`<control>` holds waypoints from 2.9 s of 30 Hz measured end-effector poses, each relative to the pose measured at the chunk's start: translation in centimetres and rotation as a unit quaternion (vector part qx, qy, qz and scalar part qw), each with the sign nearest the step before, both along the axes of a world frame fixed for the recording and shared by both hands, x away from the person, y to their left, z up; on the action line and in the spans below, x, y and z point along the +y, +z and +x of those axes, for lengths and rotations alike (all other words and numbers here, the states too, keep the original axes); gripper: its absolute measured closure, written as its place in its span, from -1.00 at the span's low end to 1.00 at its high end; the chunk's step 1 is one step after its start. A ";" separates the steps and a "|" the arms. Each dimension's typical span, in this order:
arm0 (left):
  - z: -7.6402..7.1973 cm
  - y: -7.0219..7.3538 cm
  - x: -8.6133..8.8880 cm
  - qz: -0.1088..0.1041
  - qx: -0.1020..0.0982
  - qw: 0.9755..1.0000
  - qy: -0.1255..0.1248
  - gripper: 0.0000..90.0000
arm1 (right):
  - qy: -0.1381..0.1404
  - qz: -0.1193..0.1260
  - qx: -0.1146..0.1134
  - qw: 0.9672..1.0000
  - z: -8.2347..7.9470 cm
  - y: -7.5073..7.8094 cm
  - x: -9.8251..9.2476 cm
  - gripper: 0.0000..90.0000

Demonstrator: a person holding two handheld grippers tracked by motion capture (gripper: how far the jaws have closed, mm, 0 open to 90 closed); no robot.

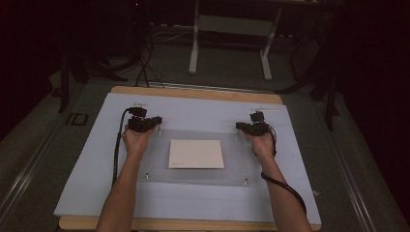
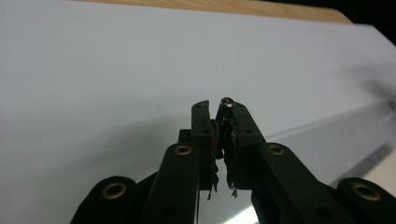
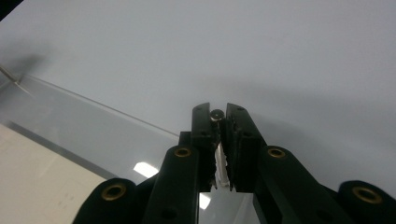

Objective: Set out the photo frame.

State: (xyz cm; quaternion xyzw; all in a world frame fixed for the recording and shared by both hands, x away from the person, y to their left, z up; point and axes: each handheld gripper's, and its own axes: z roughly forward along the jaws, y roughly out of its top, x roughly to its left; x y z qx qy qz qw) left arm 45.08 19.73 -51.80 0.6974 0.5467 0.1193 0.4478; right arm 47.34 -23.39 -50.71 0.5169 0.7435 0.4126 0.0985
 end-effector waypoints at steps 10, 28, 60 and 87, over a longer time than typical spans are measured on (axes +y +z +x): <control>1.3 0.1 -0.3 -0.025 0.039 0.998 0.030 0.84 | -0.007 -0.019 0.016 1.000 1.0 0.4 0.5 0.88; 1.5 -0.2 -0.4 -0.030 0.044 0.998 0.032 0.83 | 0.056 -0.048 -0.026 0.997 -3.7 3.6 0.8 0.50; 1.5 -0.5 -0.3 -0.045 0.046 0.997 0.033 0.81 | 0.232 -0.018 -0.069 0.970 -16.1 7.8 5.8 1.00; 1.6 -0.8 -0.2 -0.056 0.053 0.996 0.032 0.79 | 0.283 -0.047 -0.105 0.952 -20.7 2.0 10.8 1.00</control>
